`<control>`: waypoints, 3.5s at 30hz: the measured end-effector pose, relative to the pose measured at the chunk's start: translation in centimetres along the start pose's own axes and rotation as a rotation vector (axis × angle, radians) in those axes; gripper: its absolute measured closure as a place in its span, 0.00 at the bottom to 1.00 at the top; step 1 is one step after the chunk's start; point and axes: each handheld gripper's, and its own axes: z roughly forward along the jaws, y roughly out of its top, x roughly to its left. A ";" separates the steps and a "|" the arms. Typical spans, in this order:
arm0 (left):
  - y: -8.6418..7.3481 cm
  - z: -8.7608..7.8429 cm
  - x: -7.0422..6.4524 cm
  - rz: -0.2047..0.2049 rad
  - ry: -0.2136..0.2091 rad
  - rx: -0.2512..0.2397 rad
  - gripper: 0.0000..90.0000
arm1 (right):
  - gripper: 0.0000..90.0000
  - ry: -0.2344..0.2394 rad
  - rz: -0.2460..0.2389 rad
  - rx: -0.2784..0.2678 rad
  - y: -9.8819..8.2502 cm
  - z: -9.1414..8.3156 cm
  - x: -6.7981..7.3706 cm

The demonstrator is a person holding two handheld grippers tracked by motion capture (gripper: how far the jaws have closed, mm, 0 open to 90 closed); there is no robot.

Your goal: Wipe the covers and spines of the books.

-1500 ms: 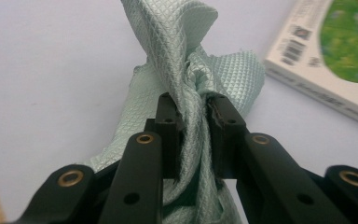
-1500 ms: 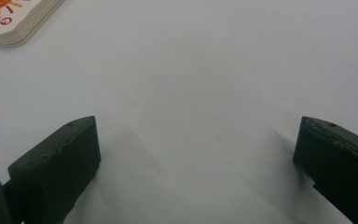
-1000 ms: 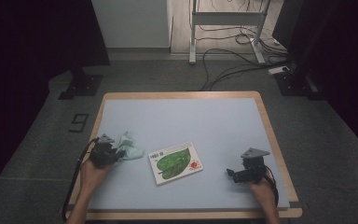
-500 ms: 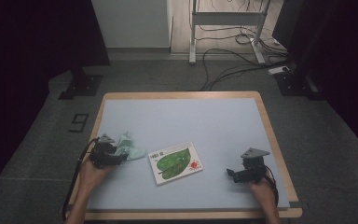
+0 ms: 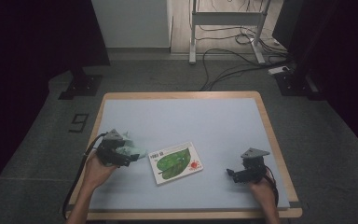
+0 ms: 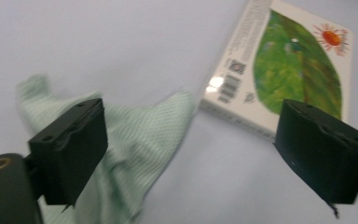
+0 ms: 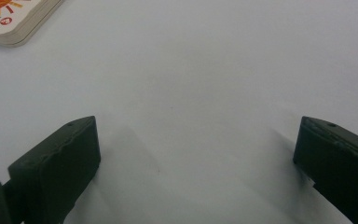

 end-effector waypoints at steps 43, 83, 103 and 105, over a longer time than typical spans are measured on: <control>0.8 9.8 -5.1 0.085 -0.158 0.113 0.00 | 0.00 0.000 -0.001 0.000 0.0 0.0 0.0; -3.7 7.2 -6.4 0.197 -0.135 0.046 0.00 | 0.00 0.047 -0.001 0.001 0.8 0.4 0.2; -4.2 7.1 -6.8 0.246 -0.111 0.044 0.00 | 0.00 0.135 -0.110 0.009 5.7 3.6 3.8; -4.2 7.1 -6.8 0.246 -0.110 0.042 0.00 | 0.00 0.144 -0.122 0.006 6.3 3.9 4.4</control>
